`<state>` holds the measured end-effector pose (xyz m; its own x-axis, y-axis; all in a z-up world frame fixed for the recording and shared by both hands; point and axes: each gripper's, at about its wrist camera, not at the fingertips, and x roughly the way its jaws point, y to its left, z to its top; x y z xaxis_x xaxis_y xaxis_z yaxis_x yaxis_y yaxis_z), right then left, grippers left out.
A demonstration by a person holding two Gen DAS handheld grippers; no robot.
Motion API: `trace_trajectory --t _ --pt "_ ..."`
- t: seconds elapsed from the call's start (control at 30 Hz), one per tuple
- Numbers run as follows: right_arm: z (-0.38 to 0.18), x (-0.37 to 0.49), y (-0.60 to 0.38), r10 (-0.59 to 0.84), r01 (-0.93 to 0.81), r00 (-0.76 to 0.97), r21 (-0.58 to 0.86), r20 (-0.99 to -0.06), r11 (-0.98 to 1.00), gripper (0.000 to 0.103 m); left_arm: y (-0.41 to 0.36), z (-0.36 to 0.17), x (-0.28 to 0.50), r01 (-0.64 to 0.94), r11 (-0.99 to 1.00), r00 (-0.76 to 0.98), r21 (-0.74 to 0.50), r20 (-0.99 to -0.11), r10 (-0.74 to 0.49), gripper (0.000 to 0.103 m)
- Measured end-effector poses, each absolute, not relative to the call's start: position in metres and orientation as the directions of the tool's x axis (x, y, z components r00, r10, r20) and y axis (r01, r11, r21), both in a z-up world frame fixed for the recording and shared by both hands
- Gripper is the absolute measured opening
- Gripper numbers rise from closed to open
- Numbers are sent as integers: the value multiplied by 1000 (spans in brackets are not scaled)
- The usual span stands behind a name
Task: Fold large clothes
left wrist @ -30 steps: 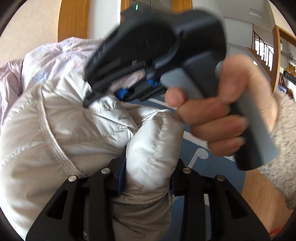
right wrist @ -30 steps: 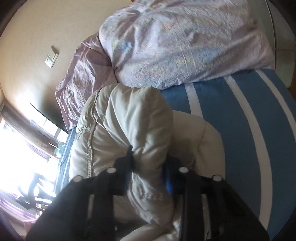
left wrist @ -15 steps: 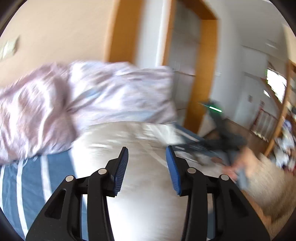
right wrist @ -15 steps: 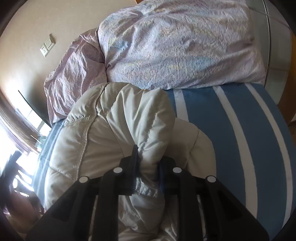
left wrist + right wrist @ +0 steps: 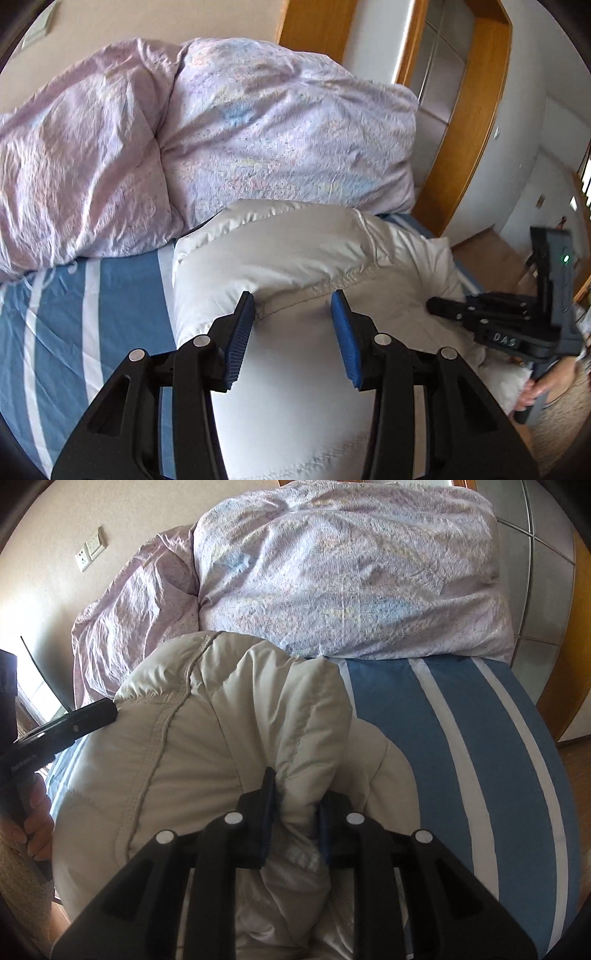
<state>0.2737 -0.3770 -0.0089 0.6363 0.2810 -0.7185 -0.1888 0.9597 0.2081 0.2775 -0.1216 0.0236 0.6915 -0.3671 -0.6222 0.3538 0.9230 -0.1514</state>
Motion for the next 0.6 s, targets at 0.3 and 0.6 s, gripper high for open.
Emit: trace_trajectory --t 0.3,0.6 --pt "-21 278 -372 245 -193 649 155 -720 969 24 -142 -2 276 324 945 717 -30 -644 -267 45" --pt "-37 280 -372 242 -179 660 164 -711 970 26 -151 -18 276 300 954 742 4 -630 -231 47"
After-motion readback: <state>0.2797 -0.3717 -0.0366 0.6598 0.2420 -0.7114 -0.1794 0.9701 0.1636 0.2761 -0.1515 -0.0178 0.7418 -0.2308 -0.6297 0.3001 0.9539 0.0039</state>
